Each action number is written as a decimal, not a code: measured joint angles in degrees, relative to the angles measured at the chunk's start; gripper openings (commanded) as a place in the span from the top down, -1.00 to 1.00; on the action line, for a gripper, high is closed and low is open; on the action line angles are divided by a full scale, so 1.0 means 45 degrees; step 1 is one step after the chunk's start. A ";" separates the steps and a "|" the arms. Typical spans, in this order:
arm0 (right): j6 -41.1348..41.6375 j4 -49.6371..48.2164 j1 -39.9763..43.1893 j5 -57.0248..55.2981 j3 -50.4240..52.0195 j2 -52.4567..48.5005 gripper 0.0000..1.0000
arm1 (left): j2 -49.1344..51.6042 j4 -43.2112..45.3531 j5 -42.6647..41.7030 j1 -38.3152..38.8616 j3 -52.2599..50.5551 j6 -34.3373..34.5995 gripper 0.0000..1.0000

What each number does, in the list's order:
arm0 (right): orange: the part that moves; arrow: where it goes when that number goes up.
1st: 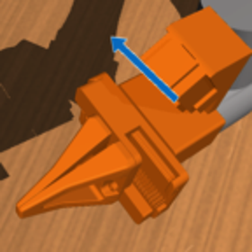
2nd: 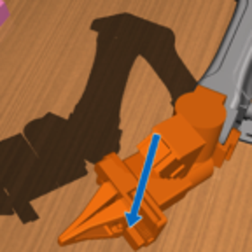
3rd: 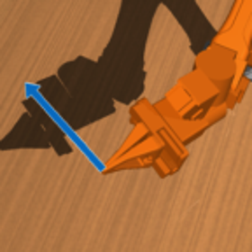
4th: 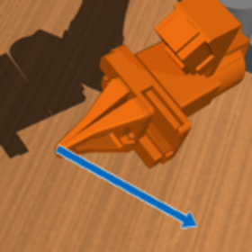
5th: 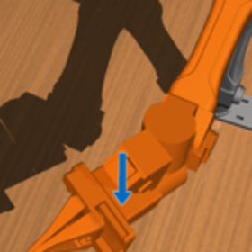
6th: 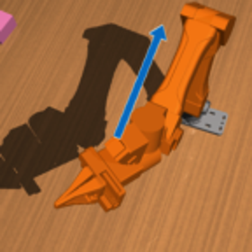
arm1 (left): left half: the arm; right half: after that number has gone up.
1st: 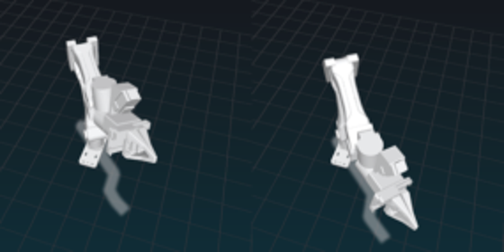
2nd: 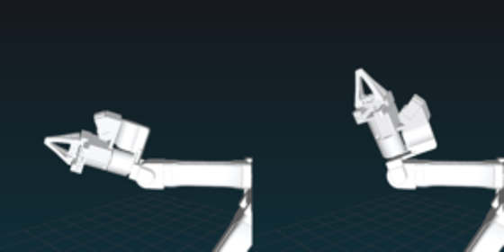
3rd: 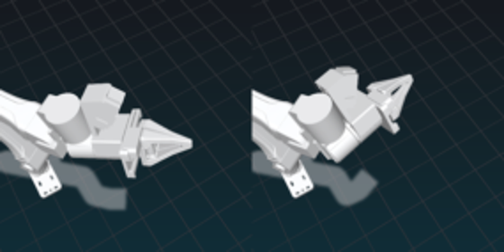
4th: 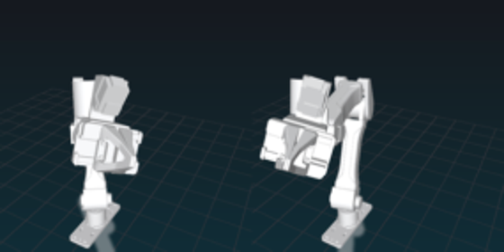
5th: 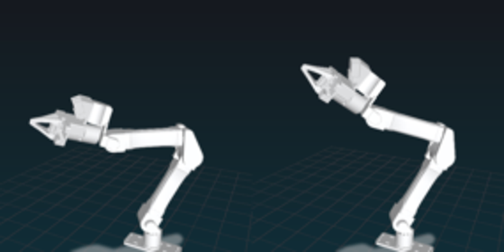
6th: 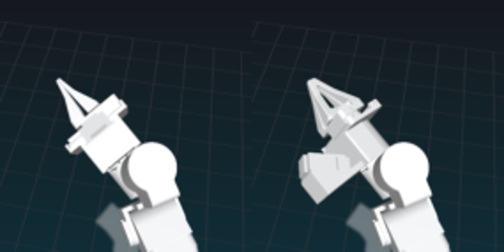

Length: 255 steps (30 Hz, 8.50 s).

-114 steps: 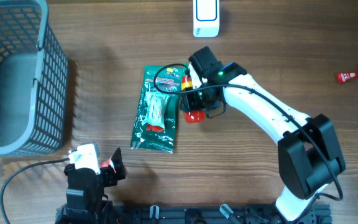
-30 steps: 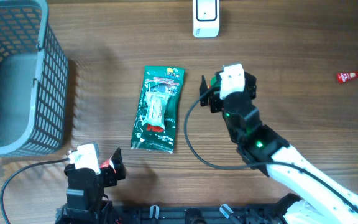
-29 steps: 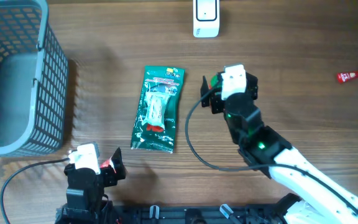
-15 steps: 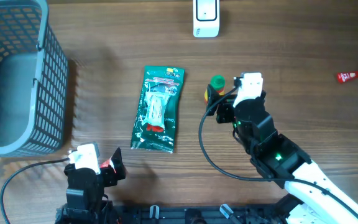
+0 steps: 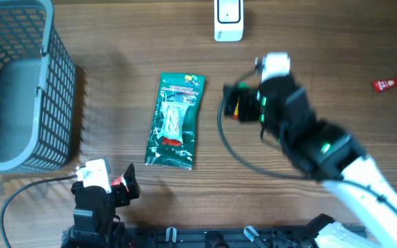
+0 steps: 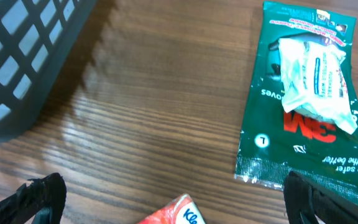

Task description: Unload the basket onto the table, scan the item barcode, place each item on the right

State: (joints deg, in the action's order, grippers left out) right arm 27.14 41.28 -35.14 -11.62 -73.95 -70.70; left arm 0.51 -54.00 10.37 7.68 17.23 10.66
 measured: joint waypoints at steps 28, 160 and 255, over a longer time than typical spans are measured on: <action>-0.2788 0.6693 0.1617 0.2244 -0.6645 -0.9583 -0.08 | 0.0005 -0.0010 0.0000 0.0000 0.0000 0.0000 -1.00; 0.2409 0.8204 0.1904 0.4673 -0.6382 -1.0156 0.13 | 0.0005 -0.0010 0.0000 0.0000 -0.0005 0.0000 -1.00; 1.3673 0.7757 0.2273 0.4609 -0.9772 -1.2531 0.31 | 0.0005 -0.0010 0.0000 0.0000 -0.0005 0.0005 -1.00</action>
State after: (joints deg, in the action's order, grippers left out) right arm 88.66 76.18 -24.91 9.13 -117.93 -127.09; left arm 0.54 -54.04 10.37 7.68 17.21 10.68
